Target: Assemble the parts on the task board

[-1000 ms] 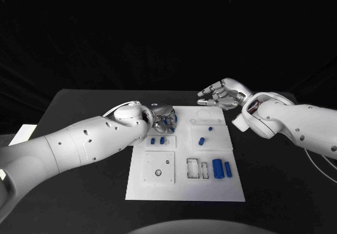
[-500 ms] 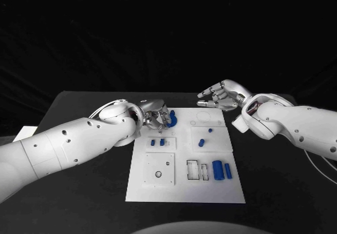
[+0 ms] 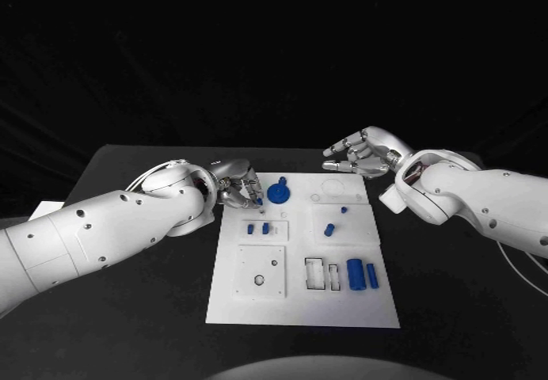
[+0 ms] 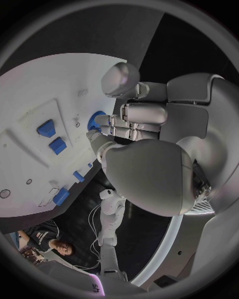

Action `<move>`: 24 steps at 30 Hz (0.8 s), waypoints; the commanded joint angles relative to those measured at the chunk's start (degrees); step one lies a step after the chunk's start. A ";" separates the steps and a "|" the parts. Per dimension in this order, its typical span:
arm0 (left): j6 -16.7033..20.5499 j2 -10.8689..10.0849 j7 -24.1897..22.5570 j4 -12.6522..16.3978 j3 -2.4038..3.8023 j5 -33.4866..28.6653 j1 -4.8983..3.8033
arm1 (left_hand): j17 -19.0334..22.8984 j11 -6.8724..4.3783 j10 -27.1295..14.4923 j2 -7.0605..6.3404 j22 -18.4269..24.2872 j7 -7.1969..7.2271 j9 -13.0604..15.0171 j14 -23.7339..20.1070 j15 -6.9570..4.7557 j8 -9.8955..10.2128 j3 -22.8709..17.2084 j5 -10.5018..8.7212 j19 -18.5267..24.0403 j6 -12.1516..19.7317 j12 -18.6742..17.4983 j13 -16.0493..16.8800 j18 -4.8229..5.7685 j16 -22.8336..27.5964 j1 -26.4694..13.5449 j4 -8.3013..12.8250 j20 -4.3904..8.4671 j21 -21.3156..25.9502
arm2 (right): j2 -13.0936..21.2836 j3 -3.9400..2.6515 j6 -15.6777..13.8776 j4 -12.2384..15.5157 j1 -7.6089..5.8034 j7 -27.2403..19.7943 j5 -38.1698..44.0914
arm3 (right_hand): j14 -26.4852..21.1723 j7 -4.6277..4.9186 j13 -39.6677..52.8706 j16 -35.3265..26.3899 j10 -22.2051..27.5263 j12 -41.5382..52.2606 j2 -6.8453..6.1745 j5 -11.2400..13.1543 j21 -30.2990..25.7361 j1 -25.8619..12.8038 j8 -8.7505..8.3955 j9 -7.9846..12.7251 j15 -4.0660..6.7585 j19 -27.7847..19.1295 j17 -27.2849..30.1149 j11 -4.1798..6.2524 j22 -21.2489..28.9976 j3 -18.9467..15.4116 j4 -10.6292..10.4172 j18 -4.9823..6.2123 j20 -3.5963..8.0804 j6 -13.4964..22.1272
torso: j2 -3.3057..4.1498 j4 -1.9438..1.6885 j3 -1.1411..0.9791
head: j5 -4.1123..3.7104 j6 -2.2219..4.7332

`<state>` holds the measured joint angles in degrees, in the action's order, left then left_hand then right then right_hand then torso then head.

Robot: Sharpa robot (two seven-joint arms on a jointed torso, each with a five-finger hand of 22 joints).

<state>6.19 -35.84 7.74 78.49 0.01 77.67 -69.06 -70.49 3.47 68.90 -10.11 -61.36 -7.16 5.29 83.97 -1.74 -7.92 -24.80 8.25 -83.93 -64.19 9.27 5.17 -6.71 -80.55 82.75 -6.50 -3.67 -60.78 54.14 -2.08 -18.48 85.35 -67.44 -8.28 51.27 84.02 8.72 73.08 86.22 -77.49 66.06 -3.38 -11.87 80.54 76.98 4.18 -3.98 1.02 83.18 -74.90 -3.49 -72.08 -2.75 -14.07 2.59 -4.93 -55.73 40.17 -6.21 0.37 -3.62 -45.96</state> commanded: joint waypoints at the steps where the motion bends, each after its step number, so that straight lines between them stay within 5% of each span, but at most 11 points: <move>1: -1.29 0.16 0.68 -0.37 -0.07 -0.75 0.14 | 0.00 -0.01 0.38 -0.06 -0.01 -0.15 -0.05 2.64 0.23 0.35 -0.17 0.01 -1.18 -0.31 -0.21 0.00 0.52 -0.39 -0.53 -0.05 -0.15 0.21 | -0.06 -0.01 0.81 0.04 0.07 -0.50 0.12 | 4.60 -0.29 0.00 -0.26 0.37 -0.07 0.51 -0.40 -0.36 0.05 0.18 -0.07 -0.01 -0.36 -9.43 0.06 0.04 -0.33 -0.05 1.09 0.13 0.14 | 0.09 0.06 0.01 | 0.28 0.06; 11: -1.70 1.29 1.05 -1.72 -0.34 0.18 1.27 | 0.21 -0.02 0.55 -0.33 0.17 -0.10 -0.08 2.58 0.23 0.54 -0.05 -0.07 -1.14 -0.38 -0.48 0.05 0.47 -0.34 -1.30 -0.21 -0.17 0.44 | -0.06 -0.01 0.85 0.05 0.13 -0.51 0.12 | 4.59 -0.31 0.02 -0.29 0.33 0.00 0.68 -0.41 -0.36 -0.03 0.23 -0.09 0.00 -0.35 -9.40 0.07 0.03 -0.41 -0.03 1.09 0.13 0.05 | 0.13 0.17 0.00 | 0.16 -0.17; 24: -2.32 1.76 1.16 -2.00 -0.38 0.32 1.51 | 0.15 -0.07 0.68 -0.32 0.11 -0.05 -0.09 2.59 0.21 0.58 -0.09 -0.06 -1.15 -0.46 -0.55 0.08 0.47 -0.39 -1.43 -0.19 -0.17 0.40 | -0.08 -0.01 0.87 0.06 0.15 -0.52 0.12 | 4.59 -0.31 0.02 -0.29 0.33 0.00 0.68 -0.41 -0.36 -0.03 0.23 -0.09 0.00 -0.35 -9.40 0.07 0.03 -0.41 -0.03 1.09 0.13 0.05 | 0.09 0.13 -0.04 | 0.20 -0.20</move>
<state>5.02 -34.26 8.75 76.50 -0.38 77.68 -67.58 -70.33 3.38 69.21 -10.42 -61.24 -7.15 5.30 83.97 -1.74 -7.59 -24.80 8.25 -83.93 -64.18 8.97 5.17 -6.71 -80.55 81.85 -6.50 -3.67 -60.56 54.10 -2.07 -18.39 85.36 -67.34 -8.30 51.27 84.02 8.72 73.08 86.22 -77.49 66.06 -3.38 -12.10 80.54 76.98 4.18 -4.01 1.02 83.18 -74.94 -3.49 -72.08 -2.75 -14.07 2.59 -4.93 -55.73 40.27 -6.07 0.33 -3.46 -46.15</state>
